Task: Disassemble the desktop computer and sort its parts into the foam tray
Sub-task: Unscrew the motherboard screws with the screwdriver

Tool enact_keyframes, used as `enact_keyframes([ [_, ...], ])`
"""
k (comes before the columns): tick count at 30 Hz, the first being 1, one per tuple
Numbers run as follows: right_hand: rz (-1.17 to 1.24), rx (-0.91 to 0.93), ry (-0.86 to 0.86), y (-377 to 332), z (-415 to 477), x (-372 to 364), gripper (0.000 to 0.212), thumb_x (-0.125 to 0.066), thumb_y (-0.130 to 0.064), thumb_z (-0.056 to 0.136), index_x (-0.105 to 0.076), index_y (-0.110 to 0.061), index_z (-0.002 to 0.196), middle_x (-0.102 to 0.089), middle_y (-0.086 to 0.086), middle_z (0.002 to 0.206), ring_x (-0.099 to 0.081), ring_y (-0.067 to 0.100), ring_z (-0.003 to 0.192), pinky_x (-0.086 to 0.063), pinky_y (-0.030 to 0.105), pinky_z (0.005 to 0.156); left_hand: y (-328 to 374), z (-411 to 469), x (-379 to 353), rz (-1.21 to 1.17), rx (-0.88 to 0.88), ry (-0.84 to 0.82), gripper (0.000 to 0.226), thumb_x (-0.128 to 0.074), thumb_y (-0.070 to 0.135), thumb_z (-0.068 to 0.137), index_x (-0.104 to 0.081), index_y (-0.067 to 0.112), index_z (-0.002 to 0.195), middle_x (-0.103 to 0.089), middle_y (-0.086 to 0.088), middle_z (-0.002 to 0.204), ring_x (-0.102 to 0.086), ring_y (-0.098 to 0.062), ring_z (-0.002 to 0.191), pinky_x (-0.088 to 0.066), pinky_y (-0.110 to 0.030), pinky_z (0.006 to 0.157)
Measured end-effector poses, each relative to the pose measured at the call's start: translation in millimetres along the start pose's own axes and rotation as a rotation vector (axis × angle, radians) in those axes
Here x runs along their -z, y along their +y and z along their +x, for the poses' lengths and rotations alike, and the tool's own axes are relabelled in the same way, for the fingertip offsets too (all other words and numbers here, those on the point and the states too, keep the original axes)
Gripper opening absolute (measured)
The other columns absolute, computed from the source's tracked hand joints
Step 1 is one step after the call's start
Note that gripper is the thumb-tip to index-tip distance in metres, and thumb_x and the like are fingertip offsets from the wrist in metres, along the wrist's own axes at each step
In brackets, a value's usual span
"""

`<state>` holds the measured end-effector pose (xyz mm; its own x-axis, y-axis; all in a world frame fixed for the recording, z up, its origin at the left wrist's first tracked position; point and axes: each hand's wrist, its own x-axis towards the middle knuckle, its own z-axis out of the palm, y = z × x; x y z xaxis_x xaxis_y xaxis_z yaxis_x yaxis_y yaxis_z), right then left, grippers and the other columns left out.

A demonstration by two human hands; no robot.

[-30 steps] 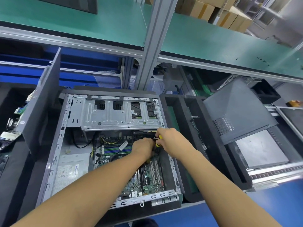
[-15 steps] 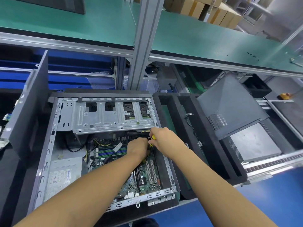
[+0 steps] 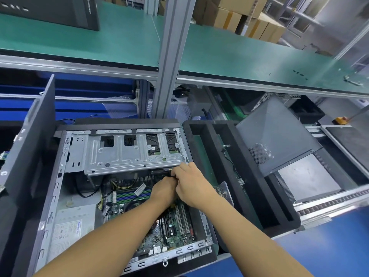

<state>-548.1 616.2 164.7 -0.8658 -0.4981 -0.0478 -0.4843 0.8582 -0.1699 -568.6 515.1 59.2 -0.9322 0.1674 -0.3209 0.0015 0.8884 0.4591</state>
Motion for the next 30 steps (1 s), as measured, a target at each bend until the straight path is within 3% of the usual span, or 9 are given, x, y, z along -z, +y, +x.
enact_keyframes([
  [5, 0.074, -0.128, 0.217, -4, -6, -11, 0.024, -0.057, -0.029, 0.094, -0.056, -0.008, 0.106, -0.049, 0.006, 0.106, -0.044, 0.021, 0.097, -0.041, 0.031, 0.087, 1, -2, 4, -0.077, 0.050, -0.033, 0.016, -0.051, 0.015, 0.083, -0.065, 0.020, 0.083, -0.069, 0.000, 0.082, -0.066, -0.024, 0.079, -0.048, -0.030, 0.065],
  [8, 0.033, -0.145, 0.293, -7, -7, -15, 0.023, -0.062, -0.027, 0.094, -0.056, -0.006, 0.099, -0.051, 0.009, 0.099, -0.048, 0.025, 0.089, -0.044, 0.035, 0.080, 2, -4, 6, -0.104, 0.036, -0.018, 0.015, -0.048, 0.017, 0.084, -0.053, 0.021, 0.071, -0.055, 0.003, 0.068, -0.057, -0.025, 0.068, -0.044, -0.030, 0.060],
  [12, 0.077, -0.102, 0.331, -5, -8, -15, 0.009, -0.058, -0.008, 0.092, -0.058, -0.005, 0.100, -0.053, 0.009, 0.096, -0.046, 0.027, 0.085, -0.044, 0.041, 0.078, -1, -11, 6, -0.091, -0.047, 0.014, 0.012, -0.050, 0.017, 0.086, -0.054, 0.017, 0.075, -0.064, -0.007, 0.077, -0.063, -0.033, 0.075, -0.042, -0.031, 0.058],
  [15, 0.082, -0.067, 0.336, -3, -9, -15, 0.022, -0.055, 0.001, 0.082, -0.059, -0.006, 0.102, -0.054, 0.007, 0.095, -0.044, 0.028, 0.084, -0.044, 0.042, 0.079, -4, -12, 8, -0.102, -0.107, 0.014, 0.015, -0.051, 0.012, 0.084, -0.056, 0.021, 0.073, -0.069, -0.012, 0.082, -0.066, -0.036, 0.078, -0.043, -0.033, 0.059],
  [17, 0.079, -0.055, 0.323, -3, -9, -15, 0.027, -0.055, 0.000, 0.077, -0.060, -0.006, 0.102, -0.056, 0.006, 0.096, -0.046, 0.028, 0.086, -0.046, 0.042, 0.081, -4, -13, 9, -0.095, -0.103, 0.003, 0.023, -0.051, 0.006, 0.082, -0.050, 0.021, 0.064, -0.069, -0.013, 0.080, -0.065, -0.037, 0.078, -0.046, -0.036, 0.061],
  [20, 0.087, -0.106, 0.367, -4, -9, -16, 0.019, -0.059, -0.012, 0.081, -0.058, -0.009, 0.100, -0.052, 0.005, 0.097, -0.046, 0.025, 0.089, -0.045, 0.038, 0.082, -3, -13, 7, -0.179, -0.067, 0.016, 0.019, -0.048, 0.010, 0.086, -0.064, 0.013, 0.078, -0.069, -0.013, 0.083, -0.065, -0.034, 0.081, -0.051, -0.039, 0.069],
  [23, 0.070, -0.172, 0.403, -4, -7, -19, 0.020, -0.063, -0.027, 0.089, -0.055, -0.009, 0.096, -0.048, 0.005, 0.095, -0.046, 0.024, 0.085, -0.043, 0.034, 0.078, -2, -13, 6, -0.231, -0.039, 0.030, 0.017, -0.048, 0.012, 0.085, -0.064, 0.009, 0.081, -0.067, -0.011, 0.079, -0.064, -0.033, 0.074, -0.052, -0.038, 0.065],
  [27, 0.031, -0.126, 0.421, -4, -6, -20, 0.017, -0.070, -0.016, 0.087, -0.055, -0.007, 0.091, -0.052, 0.007, 0.087, -0.049, 0.027, 0.076, -0.049, 0.042, 0.069, -1, -15, 5, -0.171, -0.066, 0.051, 0.013, -0.050, 0.016, 0.085, -0.049, 0.017, 0.072, -0.063, -0.012, 0.076, -0.063, -0.036, 0.072, -0.043, -0.033, 0.058],
  [30, 0.045, -0.024, 0.421, -2, -9, -23, 0.013, -0.064, -0.008, 0.088, -0.055, -0.008, 0.097, -0.054, 0.006, 0.093, -0.049, 0.027, 0.079, -0.045, 0.039, 0.074, -4, -14, 1, -0.205, -0.083, 0.057, 0.018, -0.050, 0.015, 0.083, -0.047, 0.019, 0.066, -0.055, -0.005, 0.066, -0.063, -0.036, 0.069, -0.040, -0.032, 0.055],
])
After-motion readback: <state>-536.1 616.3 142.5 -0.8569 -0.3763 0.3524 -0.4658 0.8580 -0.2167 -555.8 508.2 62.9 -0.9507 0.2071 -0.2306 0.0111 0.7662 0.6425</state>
